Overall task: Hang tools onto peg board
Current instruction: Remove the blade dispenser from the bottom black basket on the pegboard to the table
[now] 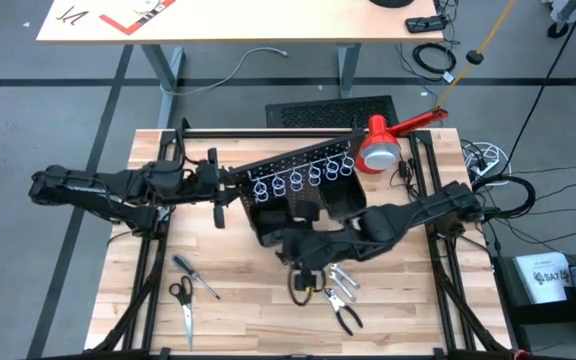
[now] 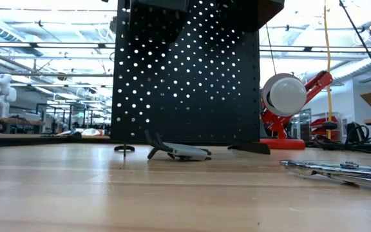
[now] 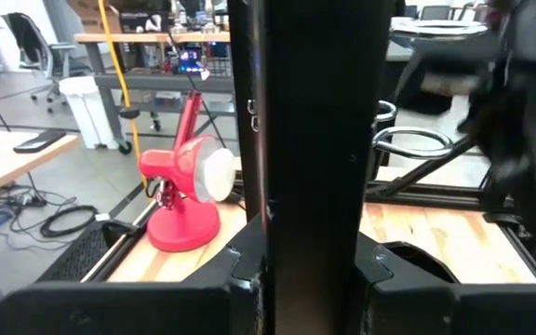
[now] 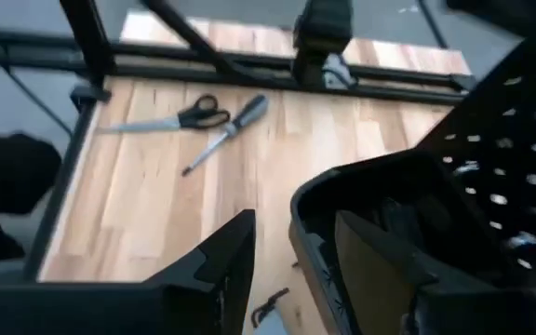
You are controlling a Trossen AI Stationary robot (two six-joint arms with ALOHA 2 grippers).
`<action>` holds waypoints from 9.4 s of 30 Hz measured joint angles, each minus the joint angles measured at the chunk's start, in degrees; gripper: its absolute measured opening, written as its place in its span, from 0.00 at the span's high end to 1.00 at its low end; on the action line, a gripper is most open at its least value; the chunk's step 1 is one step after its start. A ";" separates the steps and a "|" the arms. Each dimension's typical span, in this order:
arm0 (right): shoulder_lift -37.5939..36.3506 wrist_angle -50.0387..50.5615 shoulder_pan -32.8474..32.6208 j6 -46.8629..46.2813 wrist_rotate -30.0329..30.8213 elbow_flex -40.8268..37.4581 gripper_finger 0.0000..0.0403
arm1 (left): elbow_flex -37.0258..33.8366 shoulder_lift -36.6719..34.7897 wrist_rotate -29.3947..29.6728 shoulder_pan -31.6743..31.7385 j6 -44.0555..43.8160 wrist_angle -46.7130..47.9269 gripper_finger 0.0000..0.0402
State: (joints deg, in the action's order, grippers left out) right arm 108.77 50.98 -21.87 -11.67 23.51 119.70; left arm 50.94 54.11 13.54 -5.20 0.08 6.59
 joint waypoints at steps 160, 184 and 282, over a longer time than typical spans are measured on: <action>13.75 3.81 7.24 5.67 7.15 0.13 0.62 | -0.17 4.83 13.40 -12.55 14.07 -8.62 0.82; 13.77 3.61 7.69 6.28 6.60 0.00 0.75 | -0.11 4.83 13.49 -12.56 12.85 -8.83 0.82; 20.31 16.76 -7.61 -16.64 -10.52 0.00 0.73 | 0.07 1.86 11.07 -3.71 2.60 -2.98 0.83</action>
State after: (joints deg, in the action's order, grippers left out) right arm 129.08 67.74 -29.48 -28.32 12.99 119.70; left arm 51.01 55.96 24.61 -8.91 2.68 3.61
